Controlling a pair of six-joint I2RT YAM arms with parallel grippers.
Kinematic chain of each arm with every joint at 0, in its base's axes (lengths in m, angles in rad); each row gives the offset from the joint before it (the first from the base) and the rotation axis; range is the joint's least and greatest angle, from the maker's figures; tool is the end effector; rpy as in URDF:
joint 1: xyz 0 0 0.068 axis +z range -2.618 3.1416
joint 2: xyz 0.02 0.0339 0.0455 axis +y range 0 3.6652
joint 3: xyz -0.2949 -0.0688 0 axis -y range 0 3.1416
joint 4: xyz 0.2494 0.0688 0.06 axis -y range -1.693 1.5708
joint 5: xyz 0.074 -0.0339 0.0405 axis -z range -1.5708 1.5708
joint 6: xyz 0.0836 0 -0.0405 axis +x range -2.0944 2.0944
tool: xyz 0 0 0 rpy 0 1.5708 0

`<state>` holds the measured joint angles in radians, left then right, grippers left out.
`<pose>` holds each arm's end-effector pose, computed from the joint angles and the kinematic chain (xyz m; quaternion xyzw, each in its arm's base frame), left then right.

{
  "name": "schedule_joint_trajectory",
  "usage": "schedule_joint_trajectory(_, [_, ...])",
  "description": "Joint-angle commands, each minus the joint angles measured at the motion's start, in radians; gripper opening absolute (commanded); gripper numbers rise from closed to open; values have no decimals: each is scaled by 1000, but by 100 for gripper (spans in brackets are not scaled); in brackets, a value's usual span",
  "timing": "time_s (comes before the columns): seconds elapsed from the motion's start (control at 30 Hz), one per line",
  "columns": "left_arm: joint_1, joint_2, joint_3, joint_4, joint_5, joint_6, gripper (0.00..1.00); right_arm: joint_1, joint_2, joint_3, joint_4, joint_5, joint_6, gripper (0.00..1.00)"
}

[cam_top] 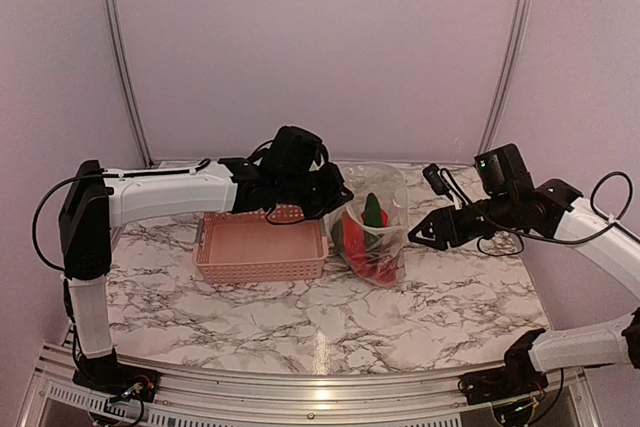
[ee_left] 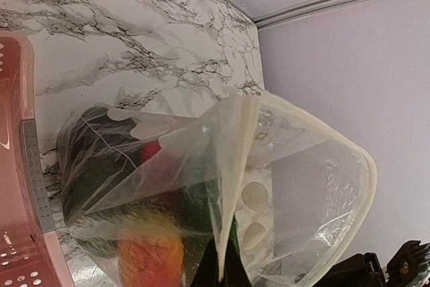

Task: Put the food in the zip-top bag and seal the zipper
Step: Pass from the left arm to the right

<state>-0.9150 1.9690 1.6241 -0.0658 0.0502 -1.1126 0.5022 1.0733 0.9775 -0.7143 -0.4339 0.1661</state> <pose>0.3221 -0.4256 0.2946 -0.0688 0.8335 -0.4762 0.2718 0.1904 0.1447 0.3000 -0.2305 0.8806 0.3077 0.2769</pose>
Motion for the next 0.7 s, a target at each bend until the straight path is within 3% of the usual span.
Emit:
schedule_joint_trajectory(0.0, [14,-37,45,-32,38,-15,0,7,21,-13,109,71,-61,52])
schedule_joint_trajectory(0.13, [30,-31,55,-36,93,-44,0,9,50,-30,169,90,-83,49])
schedule_joint_trajectory(0.3, [45,-25,71,-47,140,-65,0,16,80,-25,229,75,-107,37])
schedule_joint_trajectory(0.5, [53,-27,87,-89,152,-21,0,22,73,-14,233,116,-100,7])
schedule_joint_trajectory(0.67, [52,-82,87,-138,102,236,23,24,40,50,186,113,-88,2])
